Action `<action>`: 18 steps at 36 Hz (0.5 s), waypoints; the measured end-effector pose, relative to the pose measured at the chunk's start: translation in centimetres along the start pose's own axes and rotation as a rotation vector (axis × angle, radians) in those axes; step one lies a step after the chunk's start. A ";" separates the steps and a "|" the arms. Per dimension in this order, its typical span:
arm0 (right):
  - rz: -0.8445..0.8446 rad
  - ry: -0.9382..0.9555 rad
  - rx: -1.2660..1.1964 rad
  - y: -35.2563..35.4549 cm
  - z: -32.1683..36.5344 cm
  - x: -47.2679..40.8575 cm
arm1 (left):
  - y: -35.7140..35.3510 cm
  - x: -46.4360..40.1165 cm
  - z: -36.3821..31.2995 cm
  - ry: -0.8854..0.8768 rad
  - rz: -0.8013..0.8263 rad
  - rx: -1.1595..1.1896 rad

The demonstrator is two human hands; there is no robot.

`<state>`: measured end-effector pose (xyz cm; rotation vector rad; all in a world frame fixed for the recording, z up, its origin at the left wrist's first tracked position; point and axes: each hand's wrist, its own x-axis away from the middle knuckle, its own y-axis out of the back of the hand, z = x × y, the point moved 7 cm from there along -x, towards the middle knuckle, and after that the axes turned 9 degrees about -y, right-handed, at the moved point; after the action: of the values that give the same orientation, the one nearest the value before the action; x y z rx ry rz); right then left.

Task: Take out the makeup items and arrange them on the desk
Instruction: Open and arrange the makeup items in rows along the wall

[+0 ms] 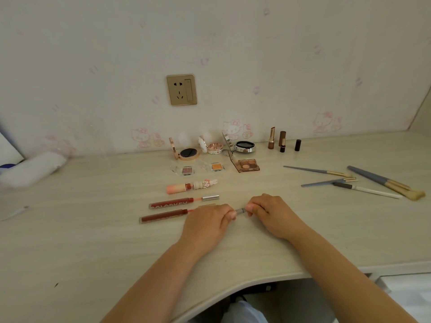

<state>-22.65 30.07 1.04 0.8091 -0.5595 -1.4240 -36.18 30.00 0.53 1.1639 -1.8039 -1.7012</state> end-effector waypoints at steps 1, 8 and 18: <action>0.009 -0.013 0.008 -0.1 -0.1 0.0 | 0.1 0.0 -0.2 -0.021 -0.021 -0.049; 0.031 -0.020 0.008 -0.4 0.1 0.3 | 0.0 -0.2 -1.4 -0.146 -0.114 -0.167; 0.029 0.072 0.059 -0.5 0.7 0.5 | -0.2 -0.2 -1.1 -0.104 -0.058 -0.130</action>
<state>-23.41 29.45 1.03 0.8922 -0.5579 -1.3514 -35.17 29.53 0.55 1.1015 -1.7049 -1.9138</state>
